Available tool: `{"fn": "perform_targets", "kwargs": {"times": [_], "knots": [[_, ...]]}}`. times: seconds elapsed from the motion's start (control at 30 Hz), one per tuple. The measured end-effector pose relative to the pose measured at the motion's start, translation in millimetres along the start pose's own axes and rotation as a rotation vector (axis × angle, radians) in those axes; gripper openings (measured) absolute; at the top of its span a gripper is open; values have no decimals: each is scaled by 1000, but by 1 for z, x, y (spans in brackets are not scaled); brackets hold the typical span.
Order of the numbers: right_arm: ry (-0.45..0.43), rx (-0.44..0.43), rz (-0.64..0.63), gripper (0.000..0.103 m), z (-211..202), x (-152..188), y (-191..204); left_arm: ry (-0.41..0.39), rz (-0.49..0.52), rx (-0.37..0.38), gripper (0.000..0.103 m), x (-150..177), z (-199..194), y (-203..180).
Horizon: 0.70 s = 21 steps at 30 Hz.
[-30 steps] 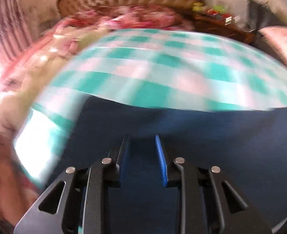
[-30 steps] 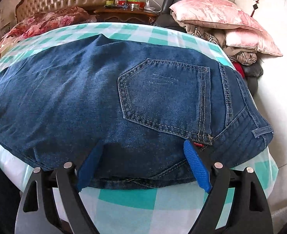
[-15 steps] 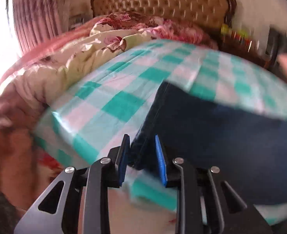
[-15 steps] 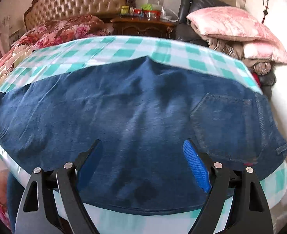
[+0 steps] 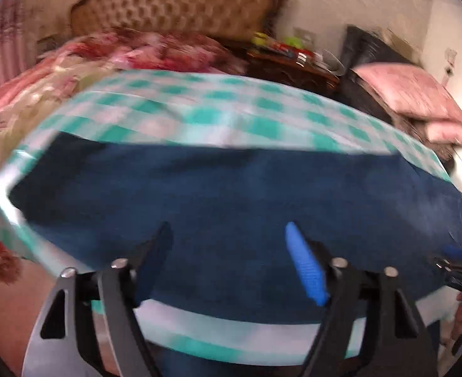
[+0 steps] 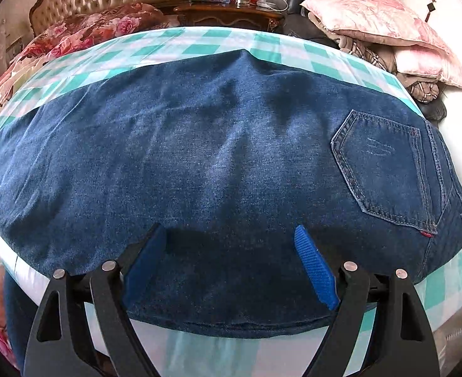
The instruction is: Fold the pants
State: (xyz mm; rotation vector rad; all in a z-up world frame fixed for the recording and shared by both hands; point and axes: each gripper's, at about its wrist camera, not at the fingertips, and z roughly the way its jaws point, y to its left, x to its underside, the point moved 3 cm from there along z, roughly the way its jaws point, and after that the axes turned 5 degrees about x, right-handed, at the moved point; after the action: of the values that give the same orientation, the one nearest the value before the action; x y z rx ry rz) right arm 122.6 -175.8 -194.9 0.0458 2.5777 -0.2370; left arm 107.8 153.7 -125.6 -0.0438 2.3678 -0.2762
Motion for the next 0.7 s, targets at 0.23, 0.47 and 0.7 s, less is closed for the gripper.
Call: {"fn": "perform_targets", "kwargs": {"times": [0.23, 0.47, 0.7], "knots": [[-11, -13, 17, 86, 1, 2, -3, -11, 274, -6, 93, 39, 24, -89], [14, 12, -28, 91, -3, 1, -5, 24, 148, -29, 94, 65, 35, -76], [-171, -209, -145, 83, -41, -92, 70, -17, 124, -35, 84, 66, 34, -74]]}}
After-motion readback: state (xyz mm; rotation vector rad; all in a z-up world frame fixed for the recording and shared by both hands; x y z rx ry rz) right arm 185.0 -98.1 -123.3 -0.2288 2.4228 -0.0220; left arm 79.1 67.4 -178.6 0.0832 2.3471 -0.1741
